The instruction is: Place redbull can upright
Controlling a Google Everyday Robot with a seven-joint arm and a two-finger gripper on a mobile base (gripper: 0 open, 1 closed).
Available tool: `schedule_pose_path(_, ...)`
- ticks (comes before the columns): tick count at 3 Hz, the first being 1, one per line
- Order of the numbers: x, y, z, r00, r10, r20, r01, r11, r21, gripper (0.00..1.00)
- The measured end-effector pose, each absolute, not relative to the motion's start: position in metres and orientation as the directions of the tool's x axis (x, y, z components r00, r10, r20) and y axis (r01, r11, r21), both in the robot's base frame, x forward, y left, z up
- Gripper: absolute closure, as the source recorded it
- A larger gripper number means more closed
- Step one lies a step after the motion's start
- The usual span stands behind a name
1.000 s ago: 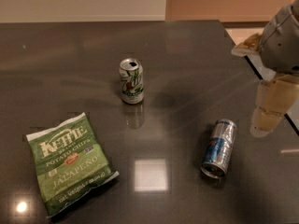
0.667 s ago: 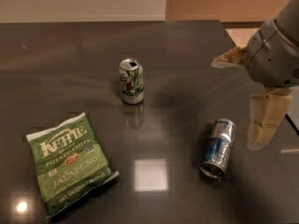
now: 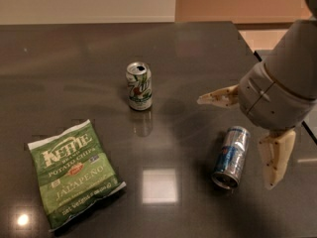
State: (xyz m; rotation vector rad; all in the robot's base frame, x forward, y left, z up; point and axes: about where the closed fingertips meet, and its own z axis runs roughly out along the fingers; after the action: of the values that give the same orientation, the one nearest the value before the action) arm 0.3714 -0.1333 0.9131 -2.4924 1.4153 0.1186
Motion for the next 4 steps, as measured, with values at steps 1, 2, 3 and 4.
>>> schedule_pose_path(1, 0.357, -0.132, 0.887, 0.662, -0.734, -0.152, -0.748, -0.636, -0.191, 0.0)
schedule_pose_path(2, 0.351, -0.134, 0.866, 0.756, -0.644, -0.118, -0.655, -0.738, -0.166, 0.0)
schedule_pose_path(3, 0.351, -0.138, 0.852, 0.807, -0.581, -0.102, -0.59, -0.795, -0.138, 0.0)
schedule_pose_path(4, 0.358, -0.141, 0.845, 0.837, -0.541, -0.089, -0.548, -0.828, -0.117, 0.0)
